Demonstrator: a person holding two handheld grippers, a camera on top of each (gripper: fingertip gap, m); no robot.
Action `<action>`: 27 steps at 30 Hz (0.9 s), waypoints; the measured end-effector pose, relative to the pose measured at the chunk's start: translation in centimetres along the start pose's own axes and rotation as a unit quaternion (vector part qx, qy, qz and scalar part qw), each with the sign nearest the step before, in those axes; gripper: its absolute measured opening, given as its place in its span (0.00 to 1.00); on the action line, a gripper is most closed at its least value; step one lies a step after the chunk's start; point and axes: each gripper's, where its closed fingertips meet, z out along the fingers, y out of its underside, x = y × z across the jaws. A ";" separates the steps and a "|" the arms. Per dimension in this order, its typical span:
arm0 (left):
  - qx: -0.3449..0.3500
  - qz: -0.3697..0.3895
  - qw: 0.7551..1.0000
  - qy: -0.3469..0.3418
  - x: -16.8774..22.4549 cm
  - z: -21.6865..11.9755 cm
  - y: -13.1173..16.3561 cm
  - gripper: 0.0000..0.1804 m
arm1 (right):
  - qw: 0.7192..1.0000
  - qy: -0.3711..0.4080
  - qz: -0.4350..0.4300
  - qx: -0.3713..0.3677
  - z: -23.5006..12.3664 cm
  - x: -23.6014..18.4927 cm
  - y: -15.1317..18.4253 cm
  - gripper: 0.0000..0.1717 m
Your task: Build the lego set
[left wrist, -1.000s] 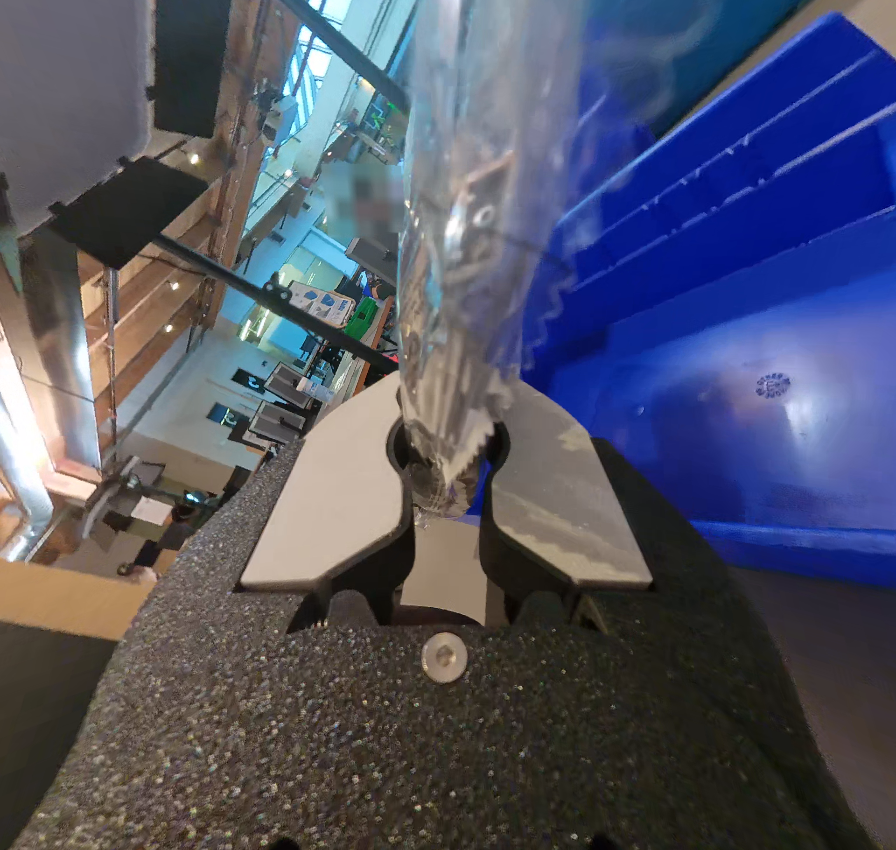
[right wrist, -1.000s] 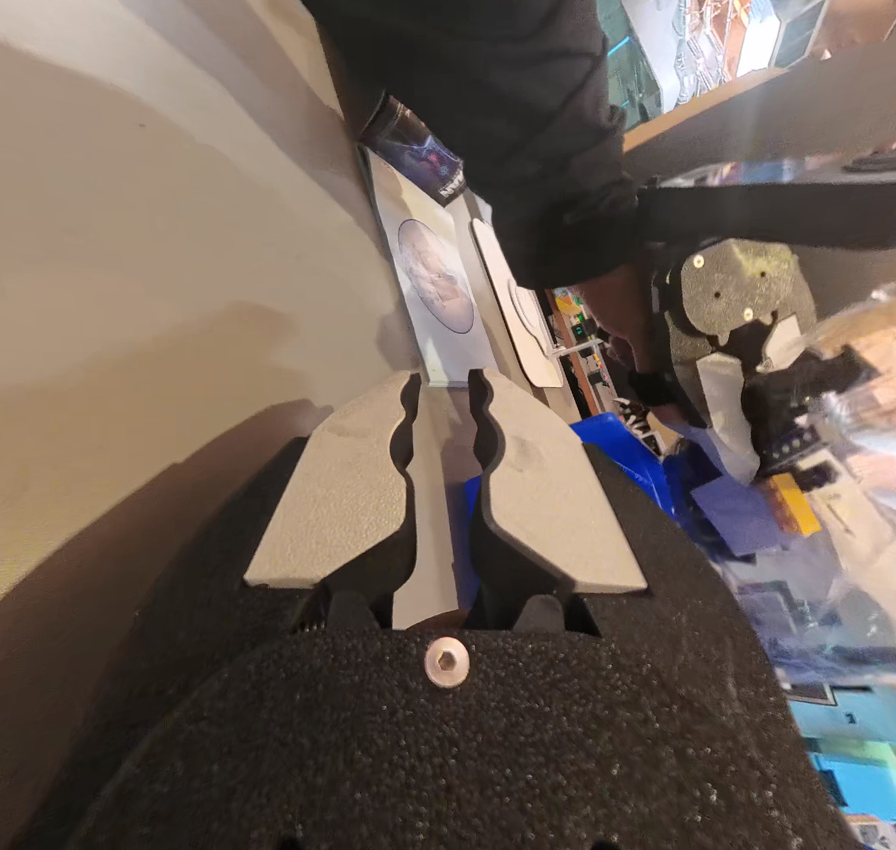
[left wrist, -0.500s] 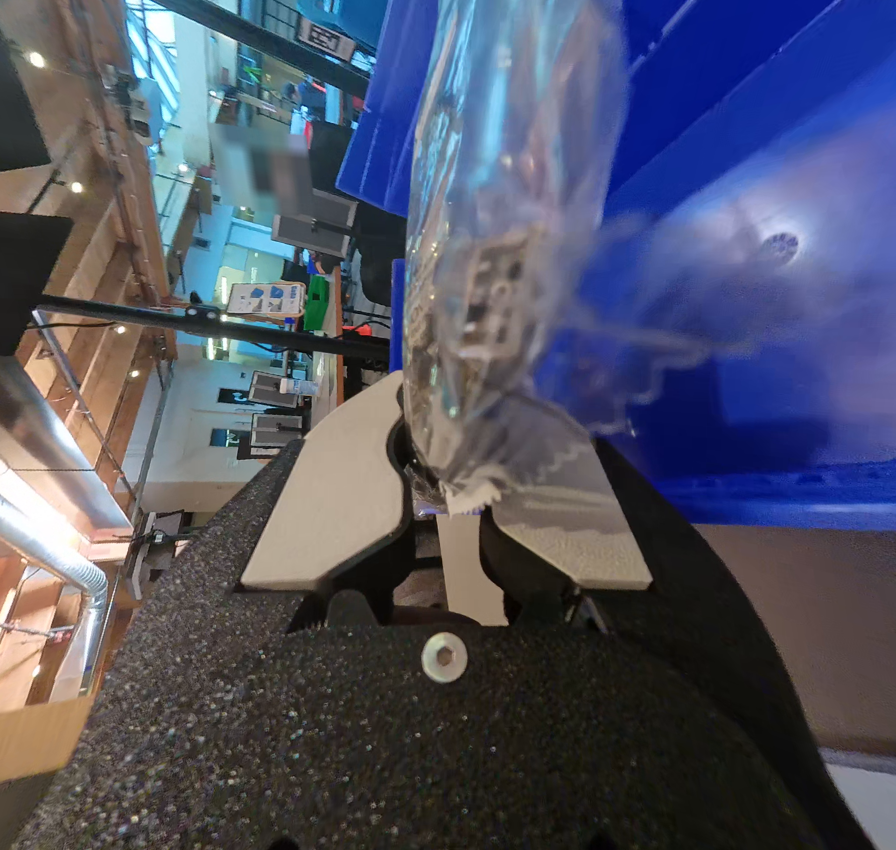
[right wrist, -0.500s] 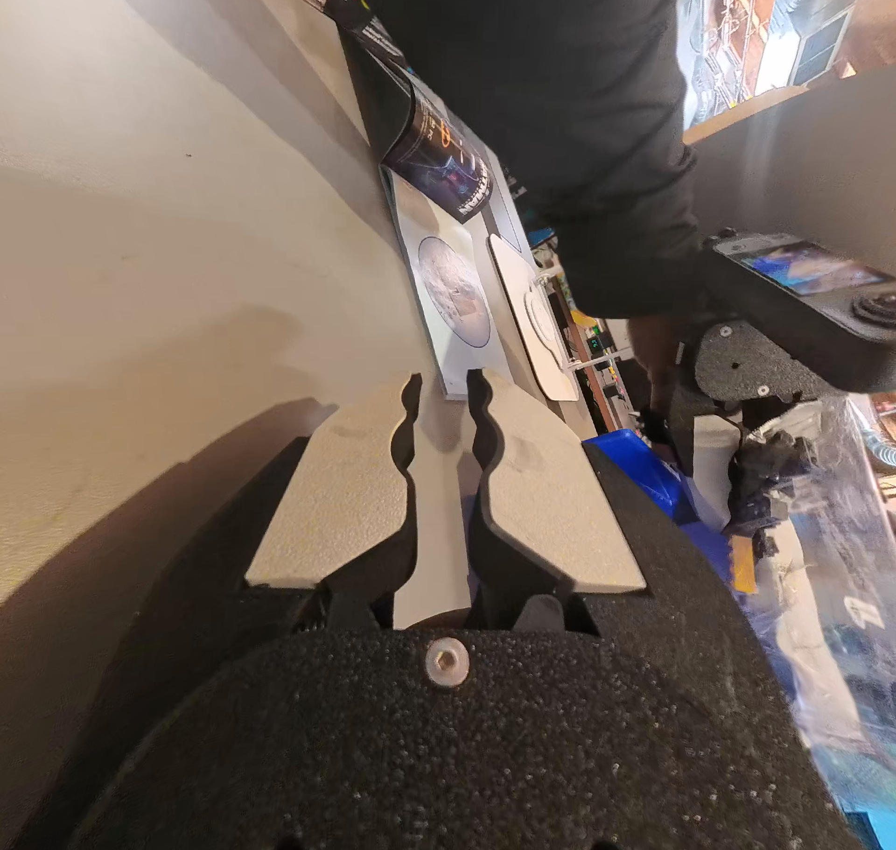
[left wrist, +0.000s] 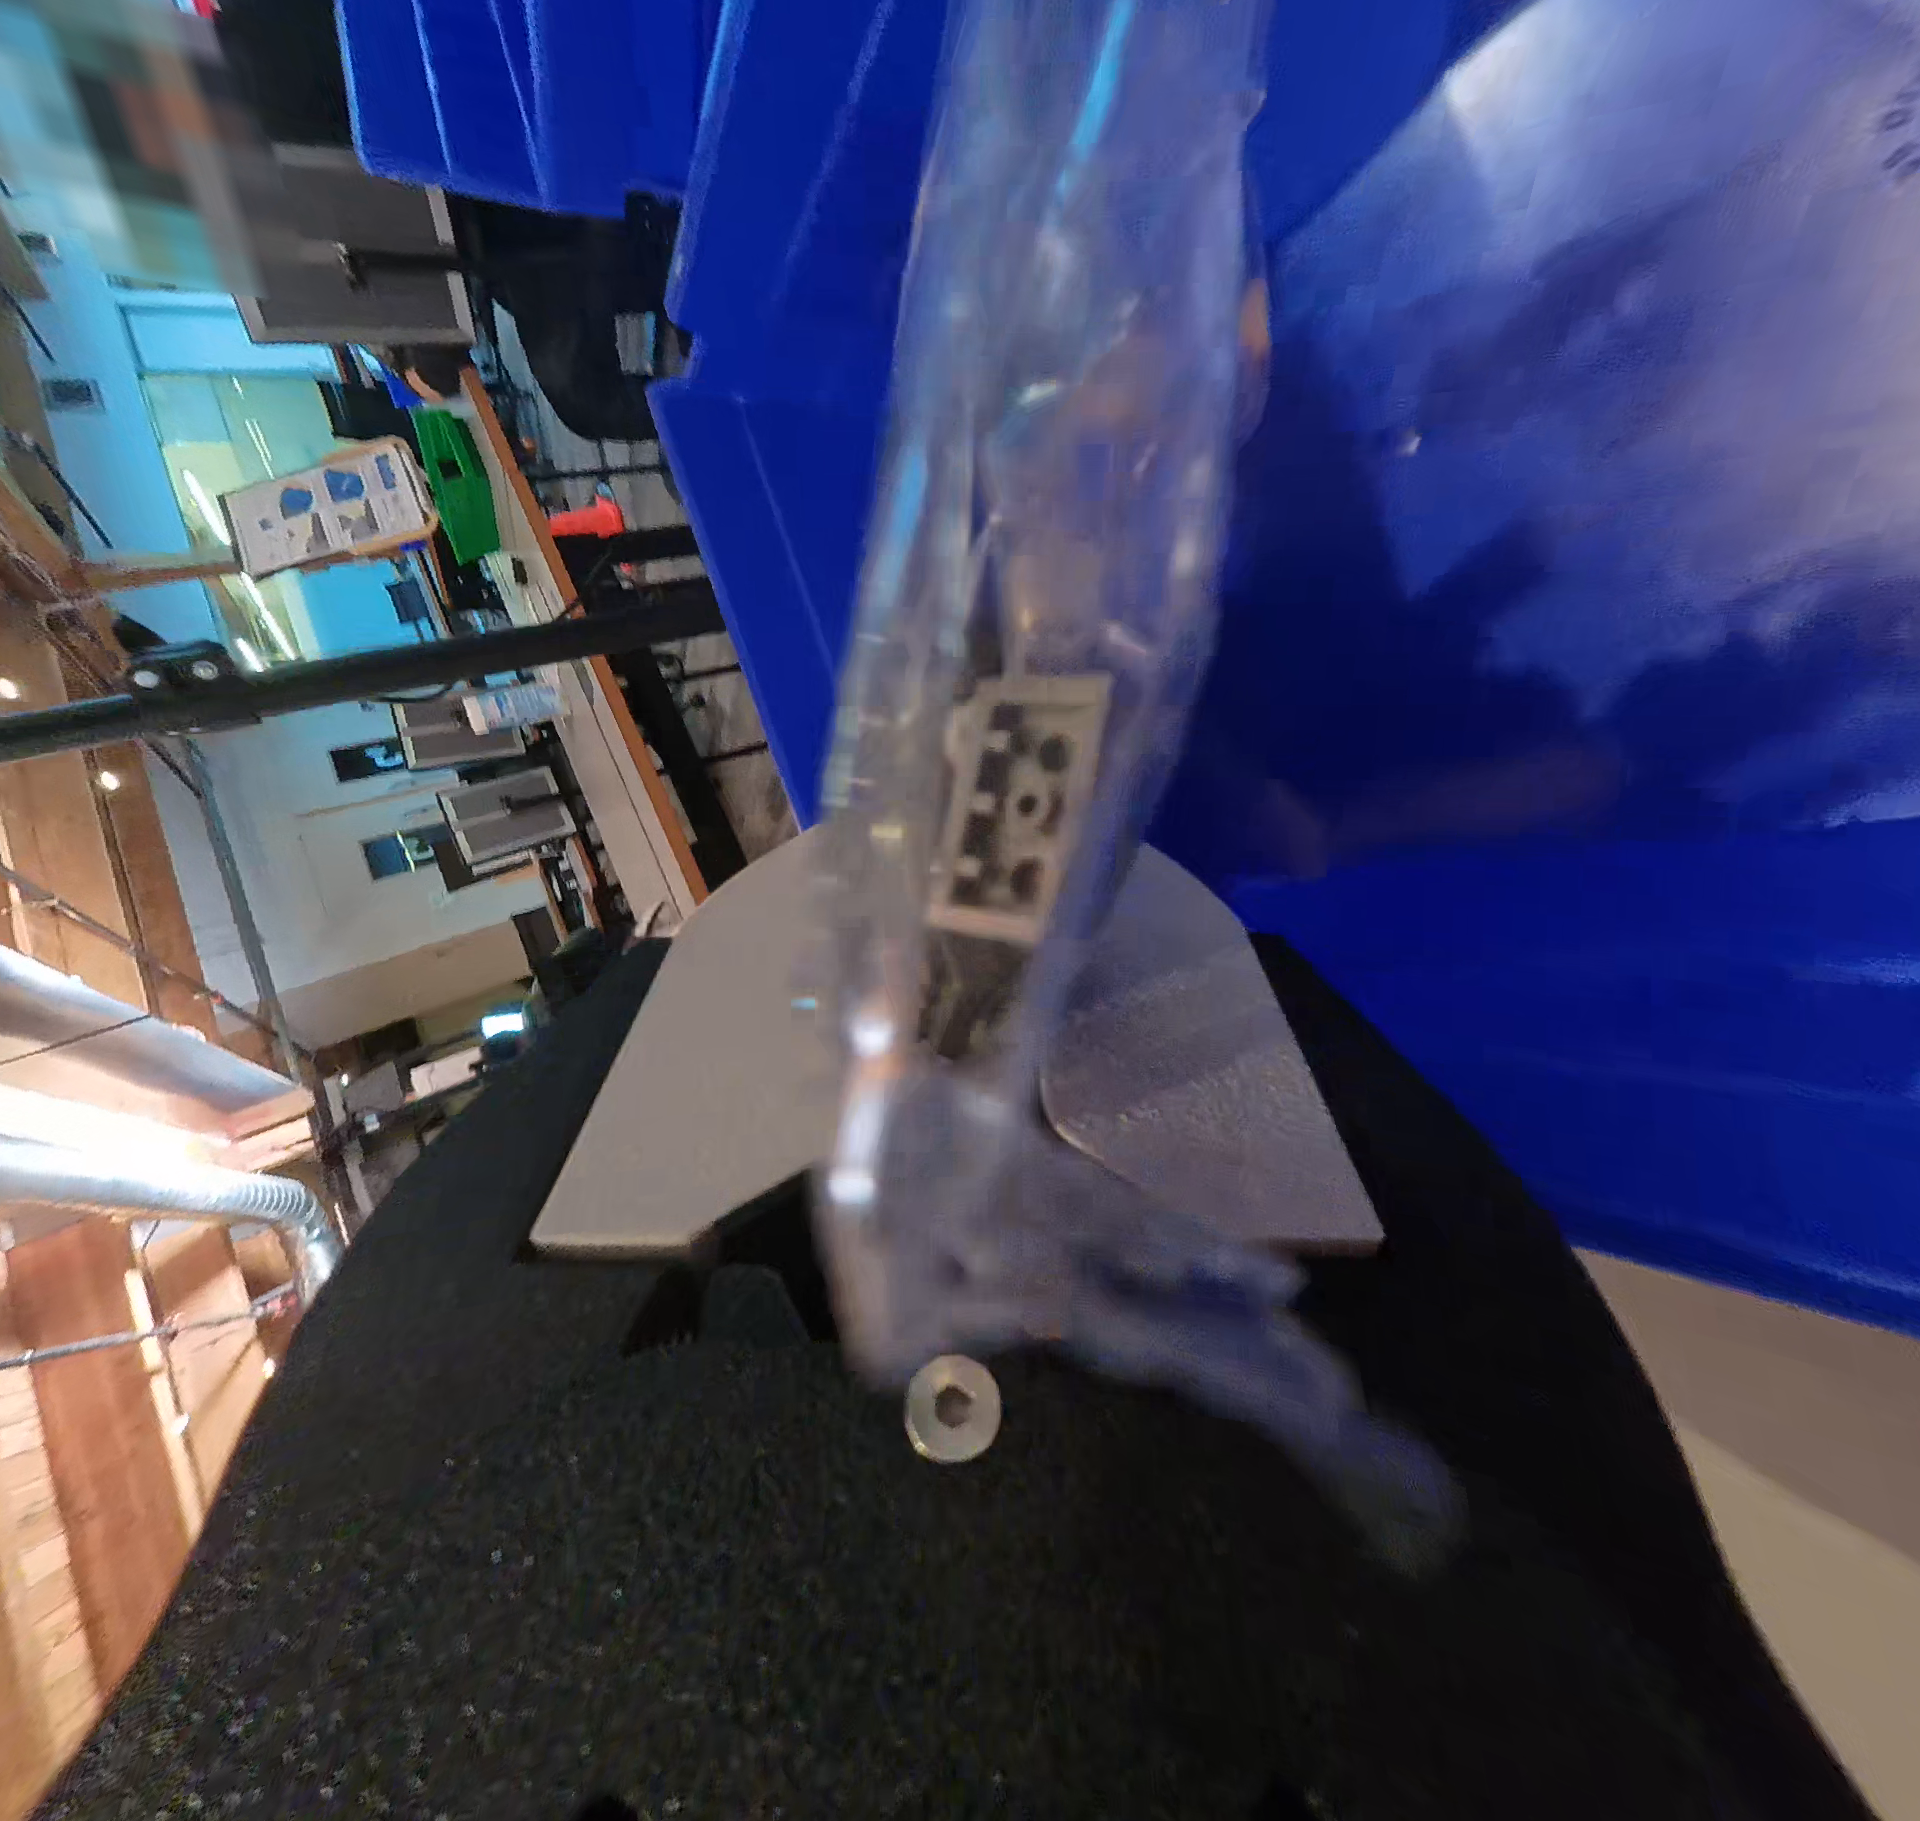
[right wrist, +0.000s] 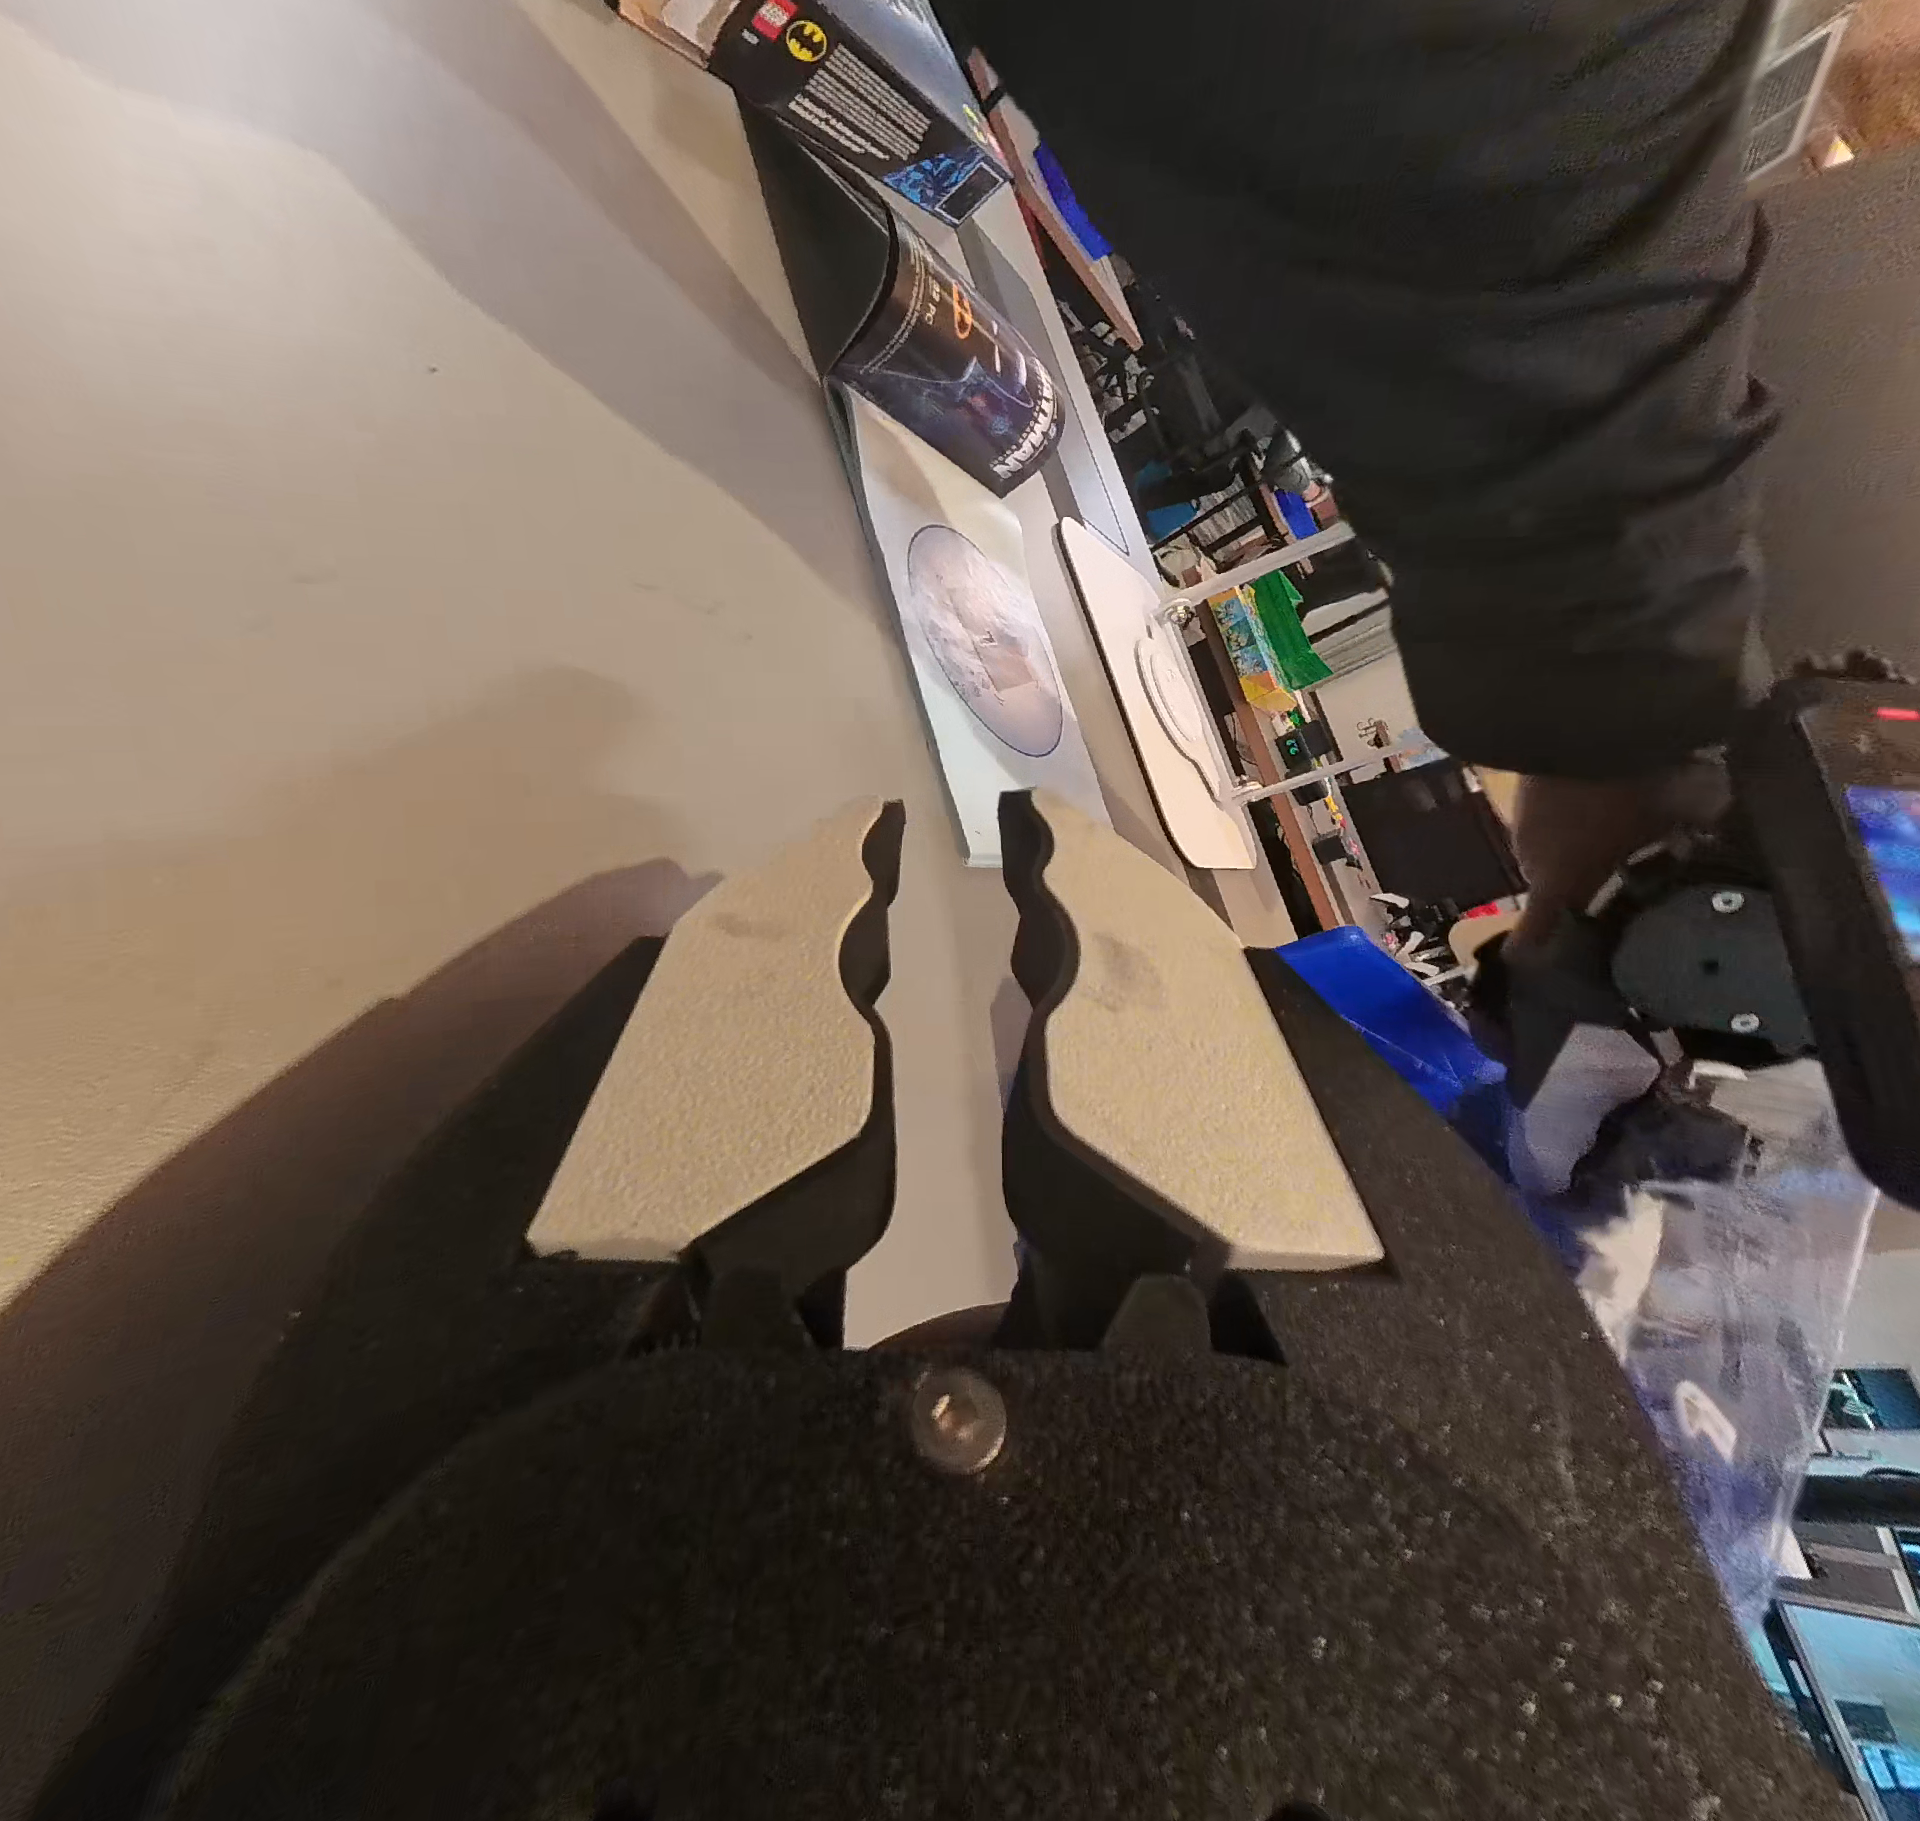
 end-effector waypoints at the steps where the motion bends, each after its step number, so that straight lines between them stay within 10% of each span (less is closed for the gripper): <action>1: -0.016 0.001 1.000 0.006 -0.1 0.4 0.2 0.11 | 1.000 0.000 0.001 0.000 0.0 0.0 0.0 0.11; 27: -0.180 -0.051 0.974 0.127 -3.0 1.8 1.8 0.24 | 1.000 -0.003 0.006 0.003 0.4 -0.1 -0.1 0.11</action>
